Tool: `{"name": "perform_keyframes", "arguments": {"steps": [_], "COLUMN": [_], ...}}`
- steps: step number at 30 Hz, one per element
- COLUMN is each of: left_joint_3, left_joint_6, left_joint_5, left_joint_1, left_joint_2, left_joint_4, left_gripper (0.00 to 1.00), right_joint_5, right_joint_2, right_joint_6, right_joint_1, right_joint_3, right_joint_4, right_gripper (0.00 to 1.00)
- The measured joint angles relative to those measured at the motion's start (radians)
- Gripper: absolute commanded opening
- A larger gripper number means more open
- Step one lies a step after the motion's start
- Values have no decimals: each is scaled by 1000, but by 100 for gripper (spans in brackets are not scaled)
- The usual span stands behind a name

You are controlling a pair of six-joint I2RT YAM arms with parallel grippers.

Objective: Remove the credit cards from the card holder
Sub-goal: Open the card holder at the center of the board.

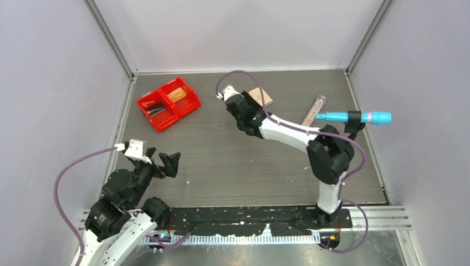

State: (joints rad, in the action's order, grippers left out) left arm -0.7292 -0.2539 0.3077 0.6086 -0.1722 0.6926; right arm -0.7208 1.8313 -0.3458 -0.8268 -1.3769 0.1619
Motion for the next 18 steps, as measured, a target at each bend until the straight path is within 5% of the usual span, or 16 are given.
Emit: {"name": "perform_keyframes", "arguments": {"steps": [18], "left_joint_3": [6], "left_joint_6": [2], "left_joint_5": [6], "left_joint_1": [0], "left_joint_2": [5], "left_joint_4": [-4], "left_gripper": [99], "right_joint_5": [80], "right_joint_2": [460], "right_joint_6": [-147], "right_joint_1": [192], "right_joint_3": [-390], "right_joint_4": [104], "right_gripper": [53]}}
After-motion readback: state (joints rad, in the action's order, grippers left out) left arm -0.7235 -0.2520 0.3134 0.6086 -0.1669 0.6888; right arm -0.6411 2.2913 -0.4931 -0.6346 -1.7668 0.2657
